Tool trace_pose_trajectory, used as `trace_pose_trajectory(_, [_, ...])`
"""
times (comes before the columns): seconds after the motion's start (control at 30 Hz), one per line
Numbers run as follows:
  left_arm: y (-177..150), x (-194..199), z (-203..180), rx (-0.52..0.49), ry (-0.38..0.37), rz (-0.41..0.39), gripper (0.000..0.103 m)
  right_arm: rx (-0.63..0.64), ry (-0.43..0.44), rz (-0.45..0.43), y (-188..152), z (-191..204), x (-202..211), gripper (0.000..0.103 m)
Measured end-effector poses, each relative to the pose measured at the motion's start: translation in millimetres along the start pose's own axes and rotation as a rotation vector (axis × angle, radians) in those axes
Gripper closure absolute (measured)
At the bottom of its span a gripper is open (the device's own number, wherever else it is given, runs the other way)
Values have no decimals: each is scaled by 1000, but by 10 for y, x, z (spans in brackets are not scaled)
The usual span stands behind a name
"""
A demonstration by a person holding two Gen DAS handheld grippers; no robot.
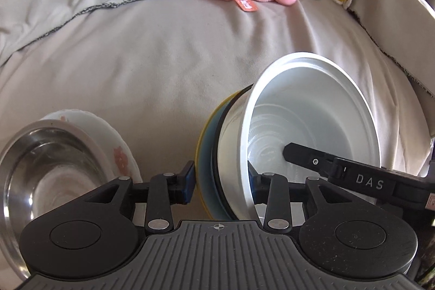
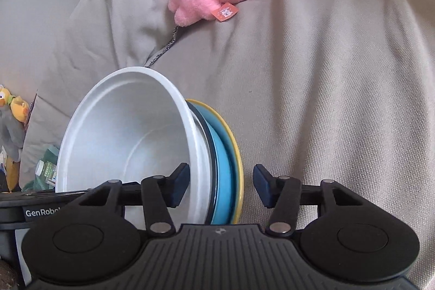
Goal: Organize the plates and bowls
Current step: 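Grip the bowl stack's rim with the left gripper while the right gripper grips the opposite rim, then lift the tilted bowl stack with both grippers and carry it toward the steel bowl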
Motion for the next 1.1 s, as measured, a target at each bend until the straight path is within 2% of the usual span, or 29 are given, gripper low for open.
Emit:
trace_pose_trajectory(0.23, [76,-33,-57,15,28,79,61,21,50,-104,-119,-19,37,52])
trace_pose_trajectory(0.43, [161,-106,-163,1,110,171,60,25,100,-80,-140,-39,21,51])
trace_pose_trajectory(0.57, [129,-155,-301,-80,164,192,53,22,105,-73,-149,-33,21,51])
trace_pose_trajectory(0.77, [89,-151,-341,-99,177,200,53,-2,132,-50,-155,-70,10,51])
trace_pose_trajectory(0.93, [122,-193,-348,-98,193,270,52,-16,145,-36,-143,-80,-25,51])
trace_pose_trajectory(1.1, [138,-217,-391,-125,204,296,52,-30,154,-25,-128,-108,-69,51])
Point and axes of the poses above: each gripper's, at about its wrist camera, not at the fingertips, and x roughly against the way its jaws point, z to its left, y to its top, the point moved 3 cm from there along -x, roughly the way its jaws point, and after that the axes turned 9 degrees about -y, right-handed, at the moved point
